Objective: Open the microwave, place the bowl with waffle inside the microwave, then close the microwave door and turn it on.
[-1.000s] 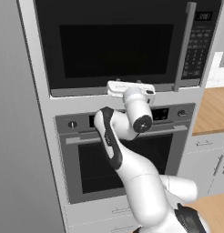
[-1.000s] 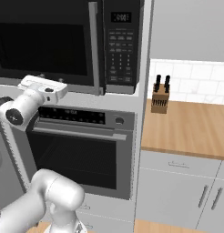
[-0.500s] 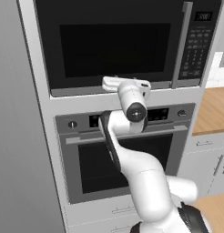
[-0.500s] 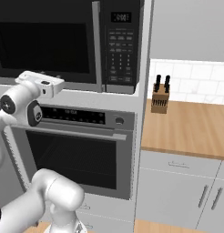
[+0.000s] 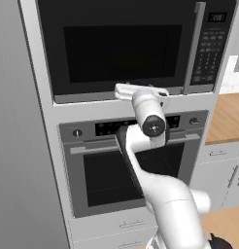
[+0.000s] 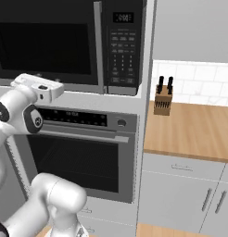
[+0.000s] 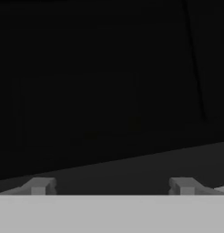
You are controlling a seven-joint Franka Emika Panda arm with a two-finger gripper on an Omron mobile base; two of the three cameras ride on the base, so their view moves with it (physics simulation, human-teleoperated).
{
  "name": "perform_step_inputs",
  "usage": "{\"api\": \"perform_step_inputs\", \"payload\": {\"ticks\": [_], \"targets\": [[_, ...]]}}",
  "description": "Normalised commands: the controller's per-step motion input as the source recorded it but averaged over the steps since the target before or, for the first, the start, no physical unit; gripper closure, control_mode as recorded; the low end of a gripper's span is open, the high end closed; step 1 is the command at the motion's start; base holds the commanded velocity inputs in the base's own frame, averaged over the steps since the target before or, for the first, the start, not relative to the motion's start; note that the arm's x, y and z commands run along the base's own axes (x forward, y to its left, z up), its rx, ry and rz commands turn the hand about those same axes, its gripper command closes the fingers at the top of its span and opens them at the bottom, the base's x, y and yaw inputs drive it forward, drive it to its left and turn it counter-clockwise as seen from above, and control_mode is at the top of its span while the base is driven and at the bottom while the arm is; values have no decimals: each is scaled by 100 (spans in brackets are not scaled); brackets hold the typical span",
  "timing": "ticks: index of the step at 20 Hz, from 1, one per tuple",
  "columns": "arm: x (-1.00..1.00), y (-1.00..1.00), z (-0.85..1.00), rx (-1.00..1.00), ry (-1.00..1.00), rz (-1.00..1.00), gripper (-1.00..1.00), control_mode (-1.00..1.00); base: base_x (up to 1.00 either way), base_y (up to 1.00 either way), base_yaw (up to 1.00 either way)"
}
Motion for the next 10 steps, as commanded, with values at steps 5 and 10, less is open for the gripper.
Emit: {"api": "perform_step_inputs", "payload": {"ticks": [5,10], "targets": [[-83,-68,37,-1,3,0,-100,-100,0,0,0],[-42,-73,38,-1,22,4,-100,-100,0,0,0]]}}
